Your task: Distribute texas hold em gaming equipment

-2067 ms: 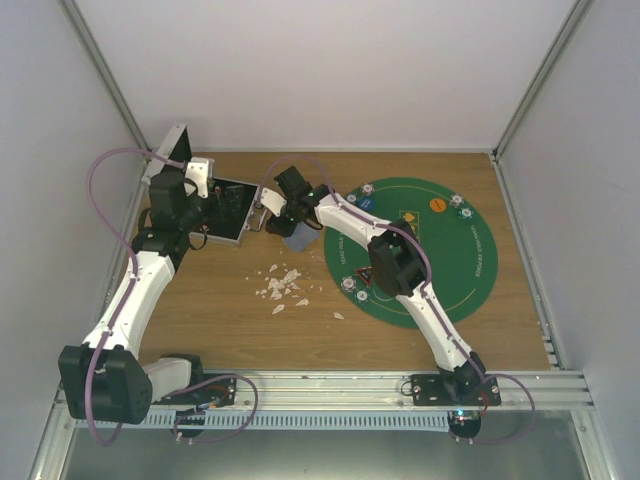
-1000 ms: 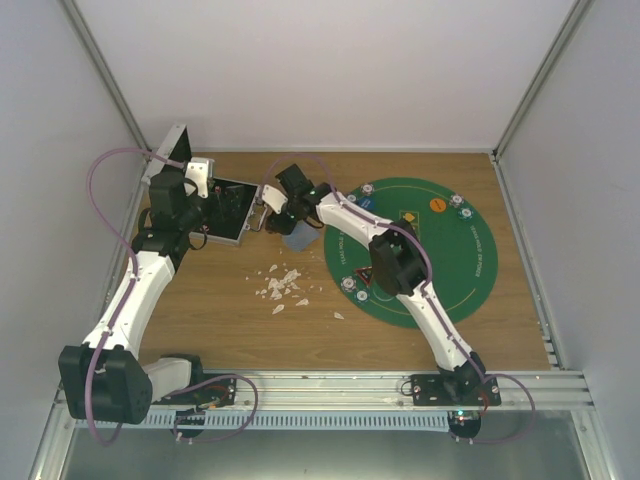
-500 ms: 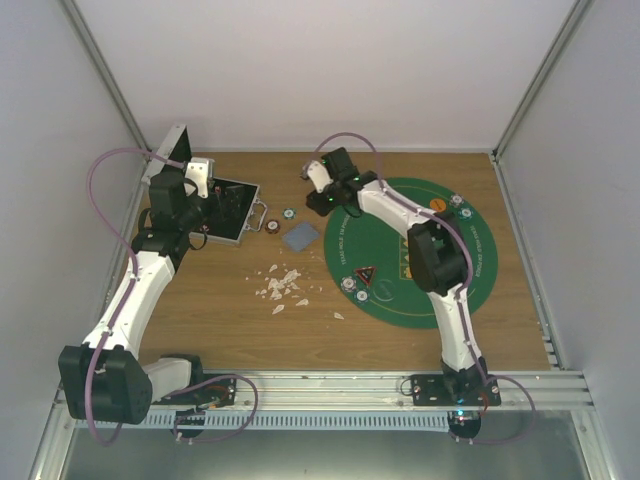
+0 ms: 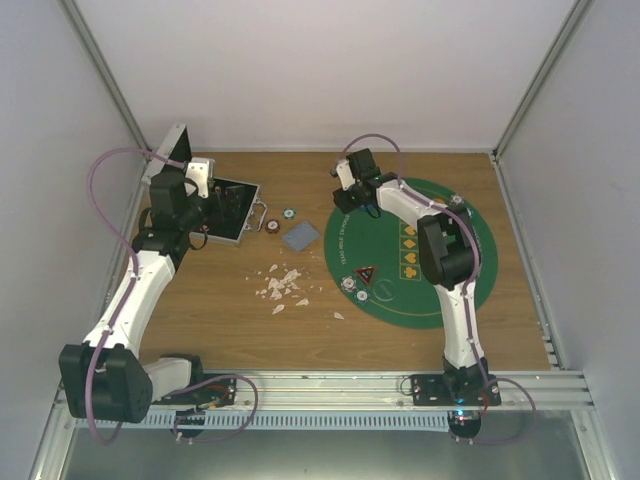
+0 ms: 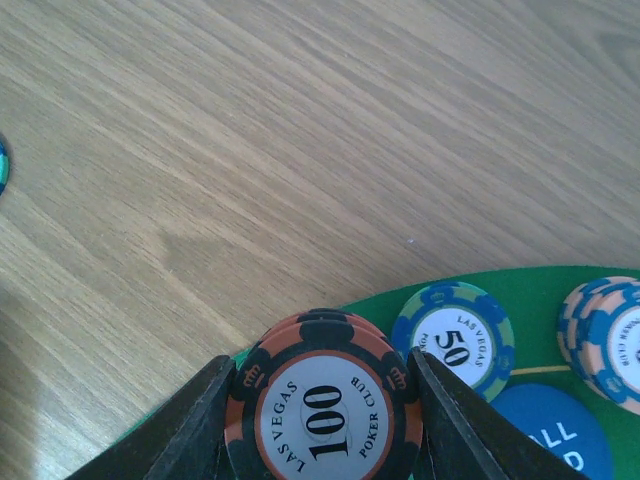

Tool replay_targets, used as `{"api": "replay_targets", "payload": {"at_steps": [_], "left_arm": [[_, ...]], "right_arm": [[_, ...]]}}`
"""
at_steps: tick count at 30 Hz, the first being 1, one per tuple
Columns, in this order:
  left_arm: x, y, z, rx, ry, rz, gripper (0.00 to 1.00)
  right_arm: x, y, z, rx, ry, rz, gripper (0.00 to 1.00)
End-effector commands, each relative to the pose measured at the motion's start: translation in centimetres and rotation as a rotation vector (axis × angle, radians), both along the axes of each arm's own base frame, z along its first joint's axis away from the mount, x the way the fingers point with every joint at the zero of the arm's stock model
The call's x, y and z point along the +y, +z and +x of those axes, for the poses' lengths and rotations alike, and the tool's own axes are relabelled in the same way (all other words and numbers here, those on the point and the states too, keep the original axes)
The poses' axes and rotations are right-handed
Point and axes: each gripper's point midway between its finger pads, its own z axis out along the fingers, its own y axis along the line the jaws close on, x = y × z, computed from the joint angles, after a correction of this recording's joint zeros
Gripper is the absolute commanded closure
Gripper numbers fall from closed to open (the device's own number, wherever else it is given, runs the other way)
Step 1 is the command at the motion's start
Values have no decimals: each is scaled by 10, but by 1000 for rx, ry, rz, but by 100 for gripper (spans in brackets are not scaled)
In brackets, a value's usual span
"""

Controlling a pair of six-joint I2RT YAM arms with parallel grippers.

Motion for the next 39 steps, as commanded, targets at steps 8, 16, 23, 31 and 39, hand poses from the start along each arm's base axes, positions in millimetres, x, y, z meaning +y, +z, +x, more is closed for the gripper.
{"api": "replay_targets", "payload": {"at_steps": [8, 16, 23, 31, 39], "left_arm": [[1, 10, 6, -42, -2, -8, 1], [1, 10, 6, -41, -2, -7, 1], [0, 12, 6, -46, -5, -11, 1], [-1, 13, 5, -49, -10, -13, 1], [-1, 15, 4, -54, -11, -14, 1]], "right_arm": [[1, -31, 5, 29, -21, -1, 63], [-2, -45, 4, 43, -33, -39, 62], [1, -54, 0, 57, -23, -69, 59], [5, -47, 0, 51, -20, -73, 52], [11, -34, -1, 37, -14, -63, 47]]}}
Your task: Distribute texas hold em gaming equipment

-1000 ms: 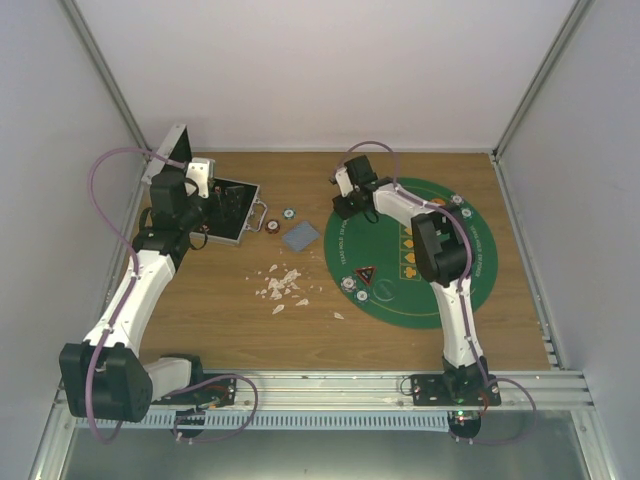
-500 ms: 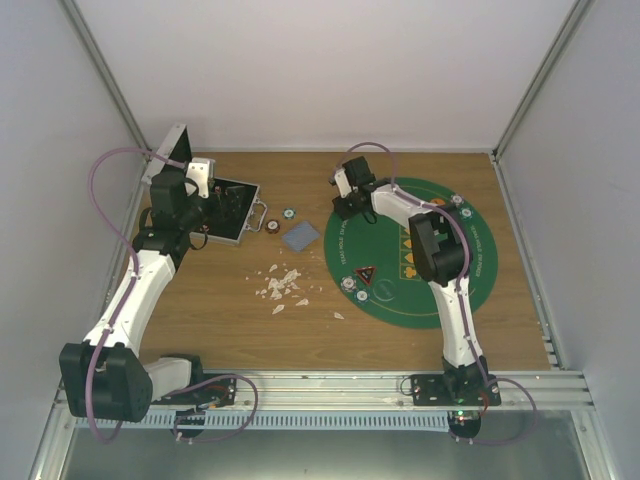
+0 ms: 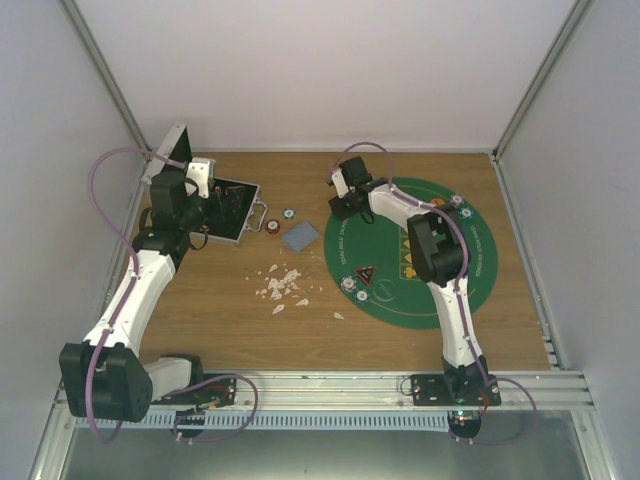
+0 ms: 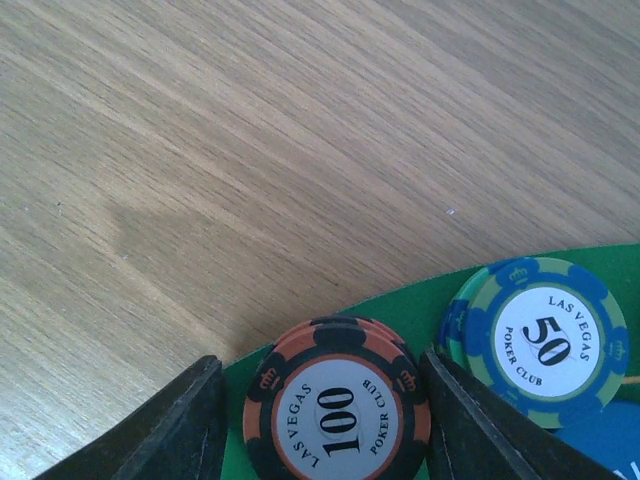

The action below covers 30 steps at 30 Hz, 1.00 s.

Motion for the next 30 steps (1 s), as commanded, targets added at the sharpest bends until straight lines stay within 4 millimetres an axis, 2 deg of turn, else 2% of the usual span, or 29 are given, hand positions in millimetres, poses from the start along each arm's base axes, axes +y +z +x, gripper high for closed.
{"api": "replay_targets", "payload": {"at_steps": [1, 10, 13, 17, 23, 26, 30], "left_arm": [[0, 17, 3, -61, -4, -11, 1], [1, 26, 0, -88, 0, -12, 1], [1, 25, 0, -87, -4, -13, 1], [1, 26, -1, -88, -3, -14, 1], [2, 30, -2, -102, 3, -12, 1], [2, 29, -2, -100, 4, -12, 1], [2, 29, -2, -98, 3, -12, 1]], "right_arm": [[9, 8, 0, -11, 8, -3, 46], [15, 55, 8, -81, 19, -12, 39], [27, 69, 3, -93, 46, -10, 36], [64, 81, -17, -104, 129, 31, 31], [134, 82, -52, -89, 273, 118, 25], [155, 71, -57, -73, 300, 134, 24], [173, 61, -58, -59, 328, 148, 22]]}}
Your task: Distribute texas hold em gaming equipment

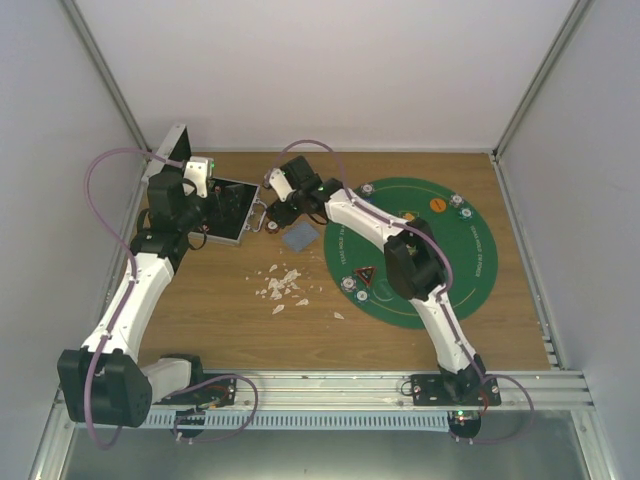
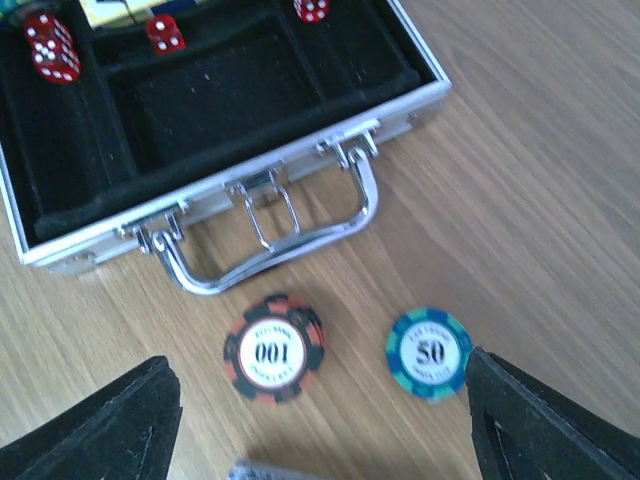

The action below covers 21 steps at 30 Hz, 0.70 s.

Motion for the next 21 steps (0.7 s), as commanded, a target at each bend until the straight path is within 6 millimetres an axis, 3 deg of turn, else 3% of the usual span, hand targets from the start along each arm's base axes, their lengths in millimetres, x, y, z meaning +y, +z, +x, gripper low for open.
{"api": "replay_targets", "payload": {"at_steps": [1, 16, 21], "left_arm": [[2, 18, 1, -67, 3, -10, 1], [0, 20, 0, -72, -8, -17, 1], [-1, 21, 0, -72, -13, -22, 1]], "right_arm": [[13, -25, 4, 46, 14, 13, 21], [36, -60, -1, 71, 49, -8, 20], [39, -66, -1, 75, 50, -19, 26]]}}
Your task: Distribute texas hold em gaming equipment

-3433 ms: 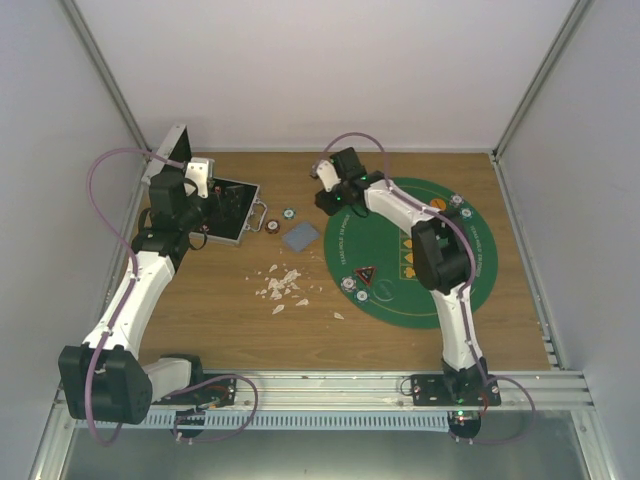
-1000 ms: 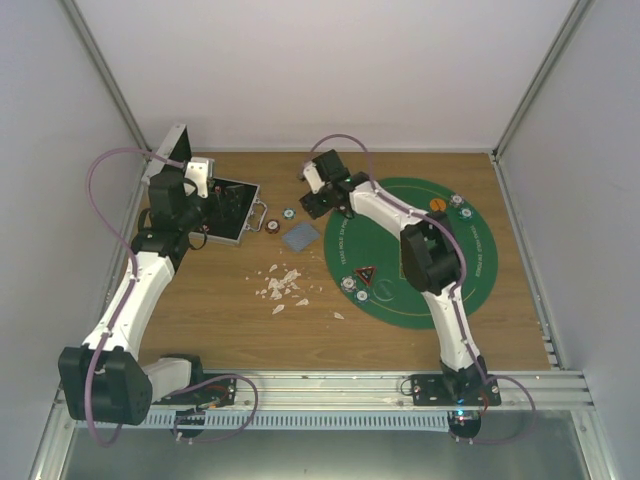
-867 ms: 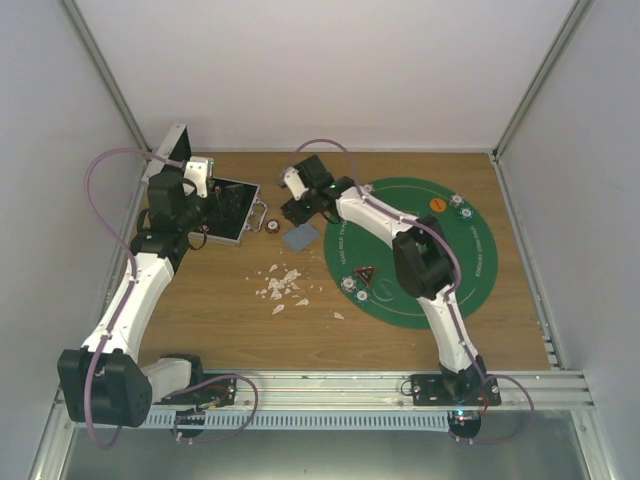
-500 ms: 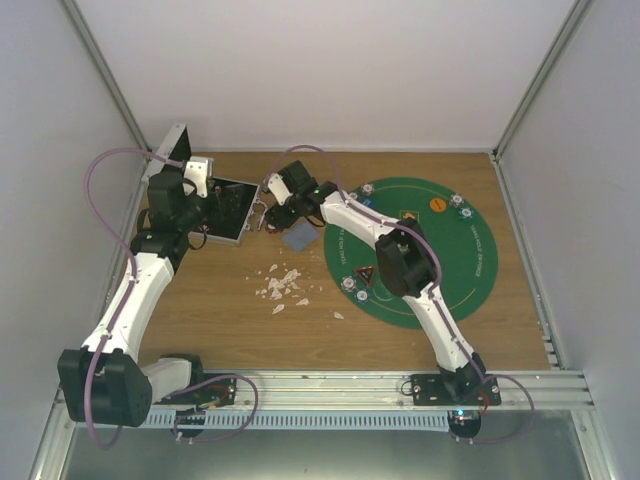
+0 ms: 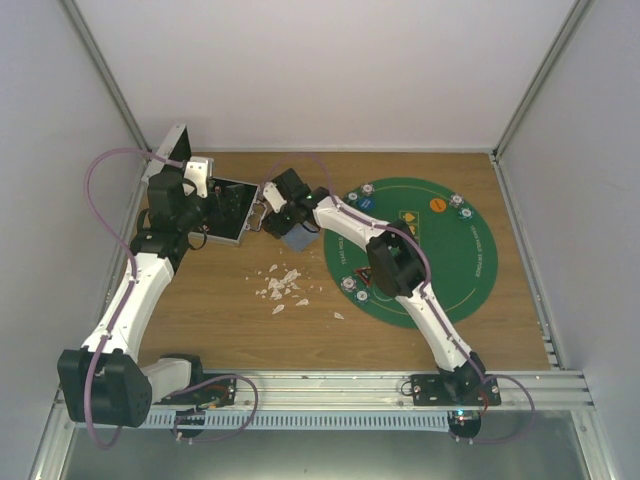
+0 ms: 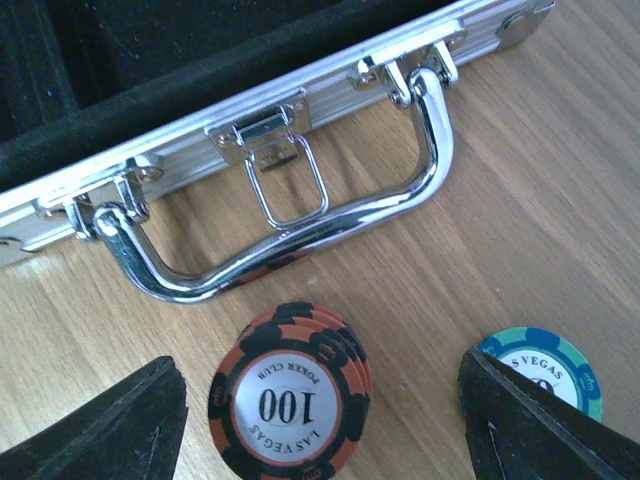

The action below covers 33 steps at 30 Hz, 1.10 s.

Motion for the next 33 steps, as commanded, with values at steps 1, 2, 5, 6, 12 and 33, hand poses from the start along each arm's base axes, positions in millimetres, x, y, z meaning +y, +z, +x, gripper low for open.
{"api": "replay_targets", "payload": {"at_steps": [1, 2, 5, 6, 12, 33], "left_arm": [[0, 21, 0, -73, -8, -17, 1], [0, 20, 0, -72, -8, -17, 1], [-1, 21, 0, -73, -11, -19, 1], [-1, 20, 0, -72, -12, -20, 1], [-2, 20, 0, -70, -16, -22, 1], [-2, 19, 1, -68, -17, -23, 1]], "right_arm": [[11, -8, -2, 5, 13, 1, 27], [11, -9, -2, 7, 14, 0, 28], [13, -11, -4, 13, 24, 0, 30], [13, -12, -5, 14, 28, -2, 30], [14, -19, -7, 26, 32, -15, 30], [13, -14, -4, 10, 29, -18, 42]]}}
